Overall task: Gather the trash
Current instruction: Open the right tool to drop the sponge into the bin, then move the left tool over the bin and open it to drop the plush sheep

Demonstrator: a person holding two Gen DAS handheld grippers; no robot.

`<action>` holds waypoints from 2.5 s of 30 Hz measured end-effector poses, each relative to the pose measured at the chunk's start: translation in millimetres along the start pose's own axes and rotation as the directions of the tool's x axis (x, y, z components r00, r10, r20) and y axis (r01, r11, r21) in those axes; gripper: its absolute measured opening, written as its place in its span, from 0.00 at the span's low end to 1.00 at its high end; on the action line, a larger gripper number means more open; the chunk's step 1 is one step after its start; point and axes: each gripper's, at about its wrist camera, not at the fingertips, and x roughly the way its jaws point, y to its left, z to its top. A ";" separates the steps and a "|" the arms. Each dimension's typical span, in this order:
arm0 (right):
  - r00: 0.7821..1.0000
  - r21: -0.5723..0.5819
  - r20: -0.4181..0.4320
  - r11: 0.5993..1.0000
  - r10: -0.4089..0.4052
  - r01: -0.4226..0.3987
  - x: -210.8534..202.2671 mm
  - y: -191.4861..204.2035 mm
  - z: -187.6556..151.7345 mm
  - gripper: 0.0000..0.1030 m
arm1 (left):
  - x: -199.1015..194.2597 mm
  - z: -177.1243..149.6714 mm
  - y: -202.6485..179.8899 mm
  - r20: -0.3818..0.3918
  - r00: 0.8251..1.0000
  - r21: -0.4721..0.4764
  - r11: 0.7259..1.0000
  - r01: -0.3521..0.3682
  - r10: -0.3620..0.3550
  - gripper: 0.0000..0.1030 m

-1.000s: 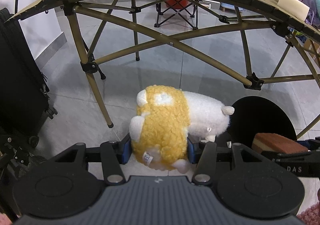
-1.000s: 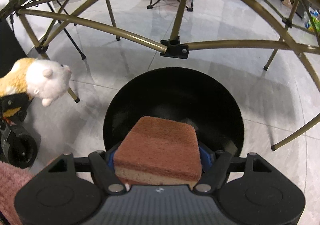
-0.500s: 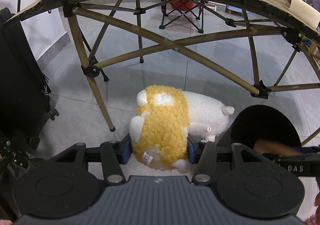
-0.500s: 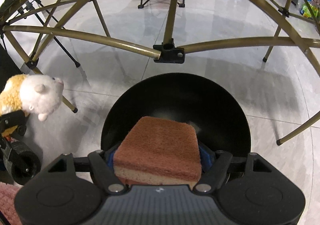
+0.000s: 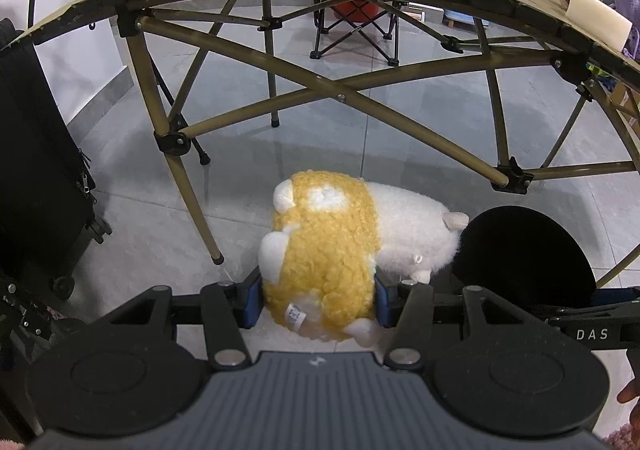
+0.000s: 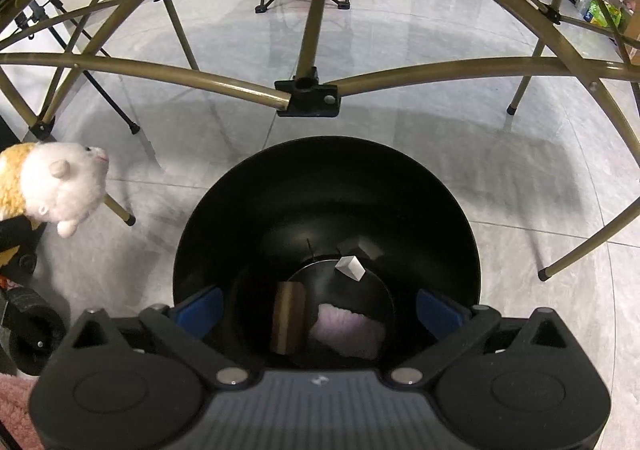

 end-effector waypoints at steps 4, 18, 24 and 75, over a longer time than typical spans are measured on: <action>1.000 -0.005 0.011 1.000 0.001 -0.001 -3.2 0.0 -0.7 1.00 | -1.1 -0.3 -0.6 0.002 1.000 -0.001 1.000 0.002 -0.002 0.51; 0.997 0.021 0.071 1.000 -0.016 0.015 -24.3 -19.5 -6.0 1.00 | -14.4 1.9 -31.8 0.035 0.999 0.041 0.998 0.038 -0.040 0.51; 0.993 0.052 0.117 0.998 -0.031 0.025 -38.6 -37.3 -11.2 1.00 | -21.1 3.8 -53.4 0.045 0.997 0.067 0.996 0.066 -0.069 0.51; 0.952 0.392 0.200 0.910 -0.232 0.139 -83.8 -203.7 -84.6 1.00 | 42.8 -24.1 -238.9 -0.163 0.983 0.262 0.958 0.121 -0.079 0.50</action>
